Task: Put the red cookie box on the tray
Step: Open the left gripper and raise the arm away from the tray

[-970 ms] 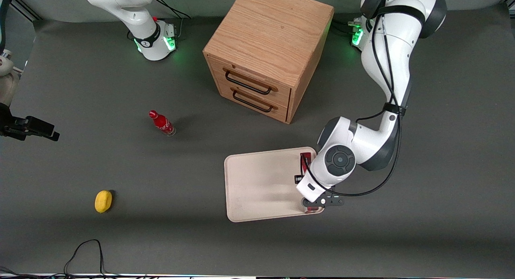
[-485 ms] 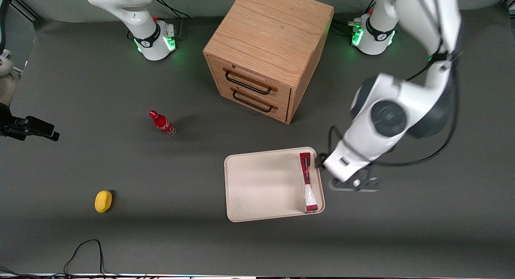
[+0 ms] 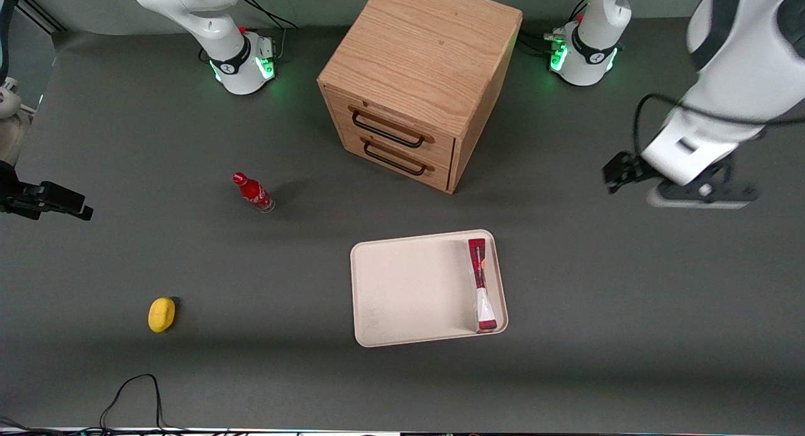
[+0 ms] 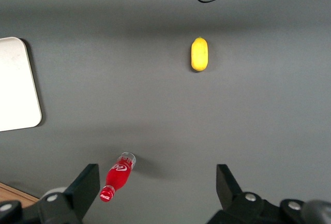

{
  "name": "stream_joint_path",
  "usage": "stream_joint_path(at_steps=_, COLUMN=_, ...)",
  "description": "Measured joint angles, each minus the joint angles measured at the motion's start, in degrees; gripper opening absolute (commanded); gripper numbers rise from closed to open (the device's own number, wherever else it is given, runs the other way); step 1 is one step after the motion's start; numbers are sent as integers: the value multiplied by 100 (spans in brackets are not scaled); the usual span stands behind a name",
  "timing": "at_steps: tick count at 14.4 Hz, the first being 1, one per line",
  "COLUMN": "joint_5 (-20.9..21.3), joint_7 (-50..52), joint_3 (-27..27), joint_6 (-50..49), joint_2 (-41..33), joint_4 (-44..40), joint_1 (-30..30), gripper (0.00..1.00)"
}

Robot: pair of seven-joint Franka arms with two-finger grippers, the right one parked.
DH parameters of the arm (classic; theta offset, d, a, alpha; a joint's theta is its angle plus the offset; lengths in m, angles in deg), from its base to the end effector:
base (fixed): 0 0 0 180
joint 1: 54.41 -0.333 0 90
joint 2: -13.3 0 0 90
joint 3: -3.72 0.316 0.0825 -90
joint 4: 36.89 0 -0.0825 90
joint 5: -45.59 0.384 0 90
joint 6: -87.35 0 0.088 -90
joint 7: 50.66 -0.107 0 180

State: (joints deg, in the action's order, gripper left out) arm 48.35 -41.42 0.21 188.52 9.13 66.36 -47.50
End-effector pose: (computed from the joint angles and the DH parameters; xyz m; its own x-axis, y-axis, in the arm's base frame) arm 0.5350 -0.0951 0.5714 0.9986 -0.0300 0.0440 -0.0280 -0.9986 -0.0455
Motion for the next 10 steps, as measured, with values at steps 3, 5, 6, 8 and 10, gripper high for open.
stream_joint_path(at_steps=3, joint_5=105, joint_7=-310, joint_3=15, joint_6=-373, joint_2=-696, joint_4=526, joint_1=-341, gripper=100)
stream_joint_path(at_steps=5, joint_5=138, joint_7=-695, joint_3=18, joint_6=-375, joint_2=-833, joint_4=599, joint_1=-466, gripper=100)
stream_joint_path(at_steps=6, joint_5=141, joint_7=-830, joint_3=27, joint_6=-366, joint_2=-840, joint_4=599, joint_1=-496, gripper=100)
stream_joint_path(at_steps=8, joint_5=141, joint_7=-948, joint_3=54, joint_6=-351, joint_2=-831, joint_4=608, joint_1=-504, gripper=100)
stream_joint_path(at_steps=10, joint_5=140, joint_7=-967, joint_3=51, joint_6=-308, joint_2=-826, joint_4=629, joint_1=-503, gripper=100)
